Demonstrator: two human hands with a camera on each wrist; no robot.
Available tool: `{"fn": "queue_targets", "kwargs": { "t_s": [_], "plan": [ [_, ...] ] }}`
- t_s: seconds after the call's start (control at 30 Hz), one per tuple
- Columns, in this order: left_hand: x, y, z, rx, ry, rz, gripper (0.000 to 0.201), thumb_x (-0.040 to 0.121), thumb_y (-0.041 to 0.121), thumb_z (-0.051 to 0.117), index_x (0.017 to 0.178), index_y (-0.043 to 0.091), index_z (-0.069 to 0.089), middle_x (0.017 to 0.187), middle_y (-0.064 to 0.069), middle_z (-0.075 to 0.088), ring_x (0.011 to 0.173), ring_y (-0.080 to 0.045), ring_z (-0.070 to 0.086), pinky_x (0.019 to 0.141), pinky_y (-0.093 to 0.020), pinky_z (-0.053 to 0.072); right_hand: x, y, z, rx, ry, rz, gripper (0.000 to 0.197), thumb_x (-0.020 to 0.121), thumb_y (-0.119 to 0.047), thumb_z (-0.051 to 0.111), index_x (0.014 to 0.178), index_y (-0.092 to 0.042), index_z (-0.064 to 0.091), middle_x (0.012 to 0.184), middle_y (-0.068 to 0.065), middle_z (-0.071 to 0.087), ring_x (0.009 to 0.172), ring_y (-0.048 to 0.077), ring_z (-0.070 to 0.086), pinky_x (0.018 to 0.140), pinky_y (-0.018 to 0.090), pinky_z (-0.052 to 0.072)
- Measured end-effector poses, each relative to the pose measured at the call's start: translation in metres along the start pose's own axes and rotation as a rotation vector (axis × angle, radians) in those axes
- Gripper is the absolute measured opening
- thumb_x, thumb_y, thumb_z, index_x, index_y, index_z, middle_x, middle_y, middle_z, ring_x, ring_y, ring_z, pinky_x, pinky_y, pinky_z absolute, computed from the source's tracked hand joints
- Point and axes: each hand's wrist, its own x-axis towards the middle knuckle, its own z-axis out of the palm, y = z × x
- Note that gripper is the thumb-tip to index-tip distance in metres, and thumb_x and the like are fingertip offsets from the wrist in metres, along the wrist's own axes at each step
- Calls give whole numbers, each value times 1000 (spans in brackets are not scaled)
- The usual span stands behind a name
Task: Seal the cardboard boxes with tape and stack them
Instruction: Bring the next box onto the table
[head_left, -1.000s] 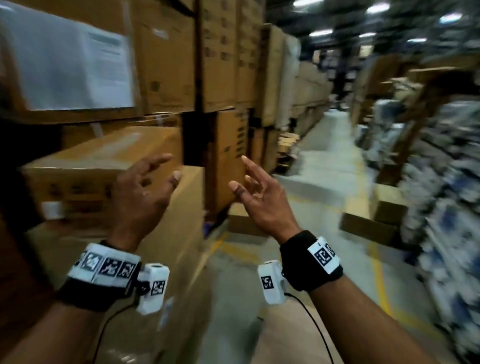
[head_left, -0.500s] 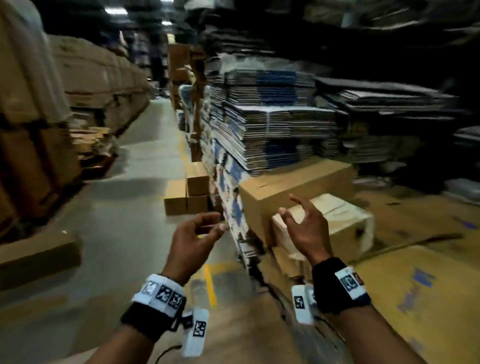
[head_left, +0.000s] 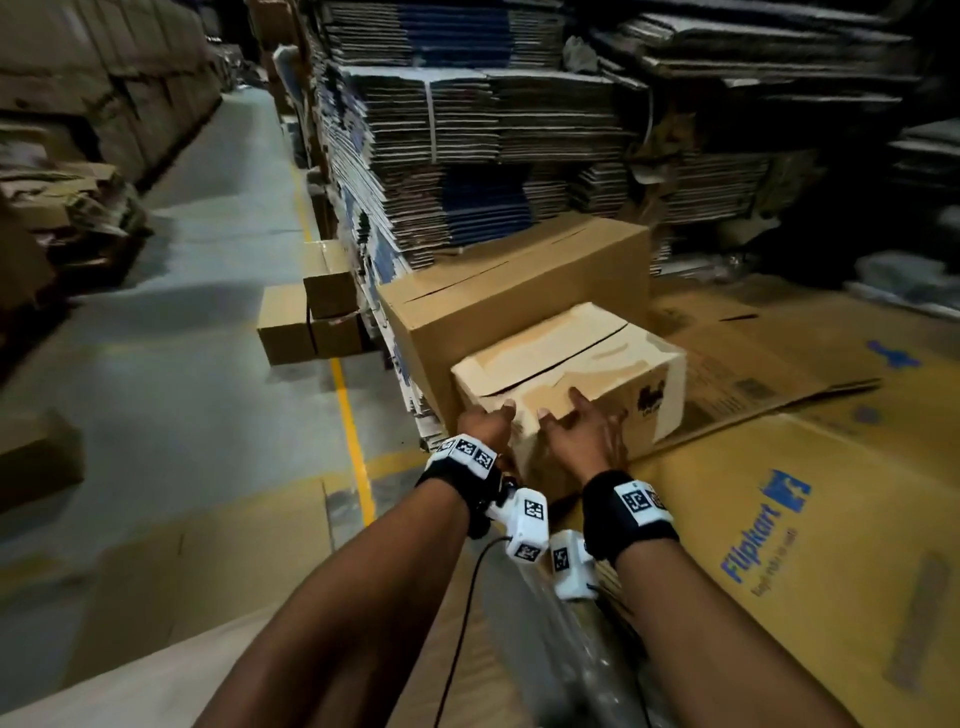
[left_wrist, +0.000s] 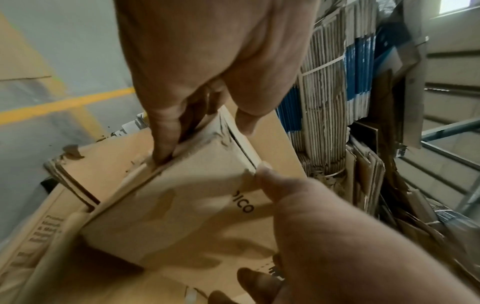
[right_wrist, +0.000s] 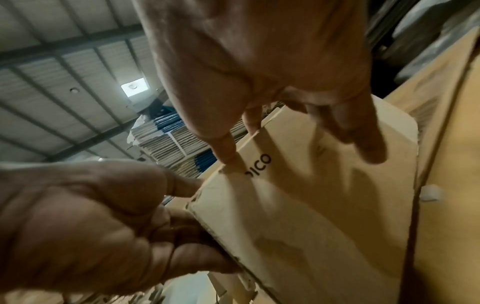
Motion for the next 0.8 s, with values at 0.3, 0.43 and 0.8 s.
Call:
{"fn": "queue_targets", "kwargs": {
  "t_s": [0.3, 0.43, 0.8],
  "plan": [
    [-59, -8, -36, -68, 5, 15, 35, 89, 21, 77, 118, 3, 70, 118, -19, 73, 107, -36, 73, 90, -54, 62, -70, -1, -30, -34, 45, -83, 70, 97, -59, 58, 158, -42, 29, 169, 18, 14, 152, 40, 27, 117, 50, 34],
    [-170, -39, -120, -316, 33, -3, 11, 96, 11, 73, 106, 8, 75, 95, -14, 76, 77, -29, 69, 66, -50, 63, -159, 11, -57, 48, 287, -267, 76, 92, -70, 54, 157, -43, 27, 170, 22, 1, 158, 39, 3, 124, 59, 20],
    [-427, -221, -482, -297, 386, 10, 30, 98, 5, 65, 118, 25, 74, 97, -6, 81, 80, -24, 74, 63, -35, 60, -426, -60, 79, 388, -243, -458, 57, 87, -64, 67, 131, -29, 65, 123, -11, 70, 113, 9, 66, 95, 36, 56]
  ]
}}
